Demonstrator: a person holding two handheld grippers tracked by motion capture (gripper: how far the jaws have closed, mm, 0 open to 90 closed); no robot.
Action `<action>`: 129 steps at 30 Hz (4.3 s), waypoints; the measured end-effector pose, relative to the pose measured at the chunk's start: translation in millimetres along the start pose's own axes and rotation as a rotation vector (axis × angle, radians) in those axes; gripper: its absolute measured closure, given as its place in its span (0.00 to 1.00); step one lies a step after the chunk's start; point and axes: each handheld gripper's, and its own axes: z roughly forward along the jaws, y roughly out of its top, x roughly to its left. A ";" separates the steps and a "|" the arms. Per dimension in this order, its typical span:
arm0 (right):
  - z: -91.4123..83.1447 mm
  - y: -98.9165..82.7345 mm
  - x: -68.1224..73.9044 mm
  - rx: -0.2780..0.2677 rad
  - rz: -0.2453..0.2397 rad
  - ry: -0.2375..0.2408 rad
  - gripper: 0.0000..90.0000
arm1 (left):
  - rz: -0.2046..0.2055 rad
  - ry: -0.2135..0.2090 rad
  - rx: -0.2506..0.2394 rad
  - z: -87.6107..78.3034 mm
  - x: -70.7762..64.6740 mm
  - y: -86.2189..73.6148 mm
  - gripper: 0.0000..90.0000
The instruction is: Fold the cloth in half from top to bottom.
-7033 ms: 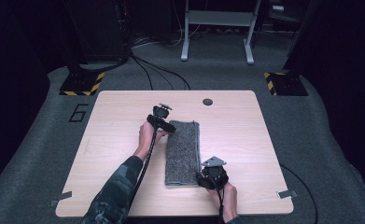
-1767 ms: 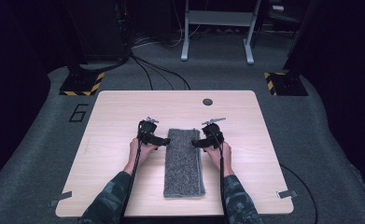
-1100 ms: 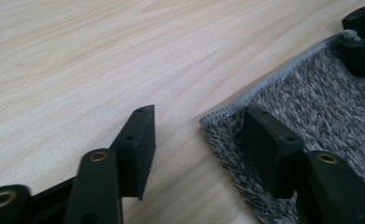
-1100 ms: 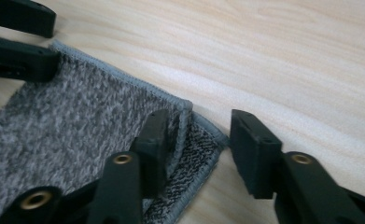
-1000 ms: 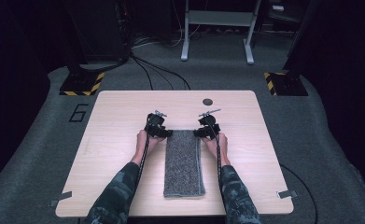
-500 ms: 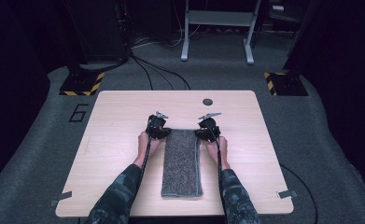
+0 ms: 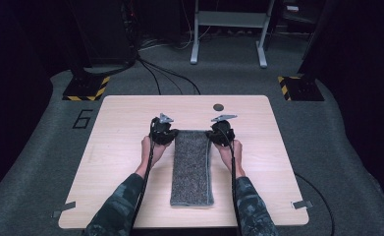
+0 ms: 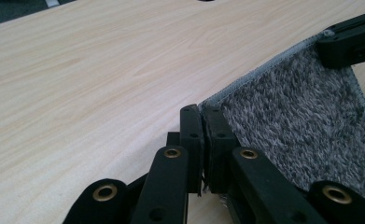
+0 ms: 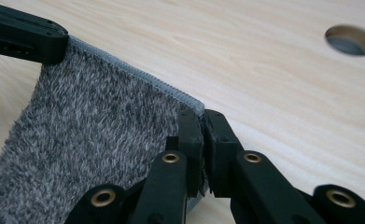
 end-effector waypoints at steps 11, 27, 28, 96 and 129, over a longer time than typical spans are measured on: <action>-25.5 21.1 -0.3 -0.069 -0.024 0.000 0.96 | 0.006 0.014 -0.065 -20.3 -1.8 23.8 0.97; -56.2 41.1 6.0 -0.160 -0.033 0.044 0.96 | 0.016 0.003 -0.127 -50.0 -2.0 40.0 0.97; -57.0 40.4 6.4 -0.161 -0.041 0.045 0.96 | 0.021 0.001 -0.128 -50.9 -2.9 39.6 0.97; -69.9 -92.5 52.0 0.013 -0.031 0.139 0.19 | -0.012 -0.149 0.094 -63.3 -61.9 -78.7 0.21; -30.6 -90.3 43.0 0.127 -0.109 -0.037 0.14 | 0.041 -0.027 0.188 -24.8 -42.9 -81.8 0.17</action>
